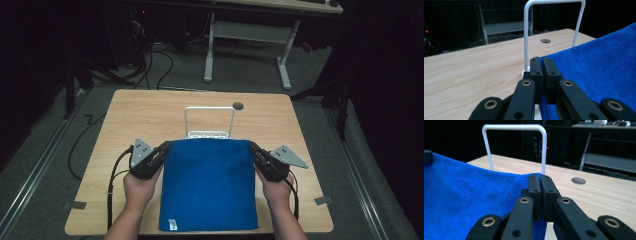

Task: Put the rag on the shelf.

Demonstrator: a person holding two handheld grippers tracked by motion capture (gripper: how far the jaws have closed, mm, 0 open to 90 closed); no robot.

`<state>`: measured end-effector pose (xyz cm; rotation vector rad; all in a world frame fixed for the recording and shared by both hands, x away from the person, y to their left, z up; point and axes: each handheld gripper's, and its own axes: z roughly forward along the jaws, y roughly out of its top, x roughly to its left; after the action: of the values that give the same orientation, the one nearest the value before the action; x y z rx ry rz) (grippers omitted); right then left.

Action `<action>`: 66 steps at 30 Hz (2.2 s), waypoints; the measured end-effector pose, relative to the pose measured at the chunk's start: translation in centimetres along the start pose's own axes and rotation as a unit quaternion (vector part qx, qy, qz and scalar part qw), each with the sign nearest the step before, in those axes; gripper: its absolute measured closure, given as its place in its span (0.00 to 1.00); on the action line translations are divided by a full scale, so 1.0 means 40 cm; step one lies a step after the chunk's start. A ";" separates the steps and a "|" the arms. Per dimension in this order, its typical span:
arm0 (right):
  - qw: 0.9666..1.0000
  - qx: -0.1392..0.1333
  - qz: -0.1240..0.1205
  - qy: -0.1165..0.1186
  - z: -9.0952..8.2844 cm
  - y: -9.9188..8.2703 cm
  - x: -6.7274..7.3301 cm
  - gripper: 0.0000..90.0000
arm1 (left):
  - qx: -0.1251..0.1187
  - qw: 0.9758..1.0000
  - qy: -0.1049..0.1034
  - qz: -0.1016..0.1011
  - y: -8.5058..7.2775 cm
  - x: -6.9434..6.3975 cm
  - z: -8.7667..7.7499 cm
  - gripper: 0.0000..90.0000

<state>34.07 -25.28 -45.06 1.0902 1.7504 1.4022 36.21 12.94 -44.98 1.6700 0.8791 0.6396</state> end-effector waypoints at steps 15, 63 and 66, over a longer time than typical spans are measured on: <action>0.998 -0.067 -0.017 0.013 -0.068 0.083 0.037 0.98 | -0.060 0.998 -0.008 0.010 0.066 -0.032 -0.064 0.97; 0.989 -0.147 -0.027 -0.008 -0.072 0.305 -0.020 0.98 | -0.134 0.989 0.024 0.066 0.320 0.018 -0.017 0.98; 0.989 -0.141 -0.030 -0.011 -0.054 0.317 -0.033 0.98 | -0.126 0.989 0.030 0.064 0.330 0.039 0.007 0.98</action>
<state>35.50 -26.31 -32.24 0.8894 1.4996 1.5391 40.35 12.25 -32.36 1.4929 0.7047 0.8573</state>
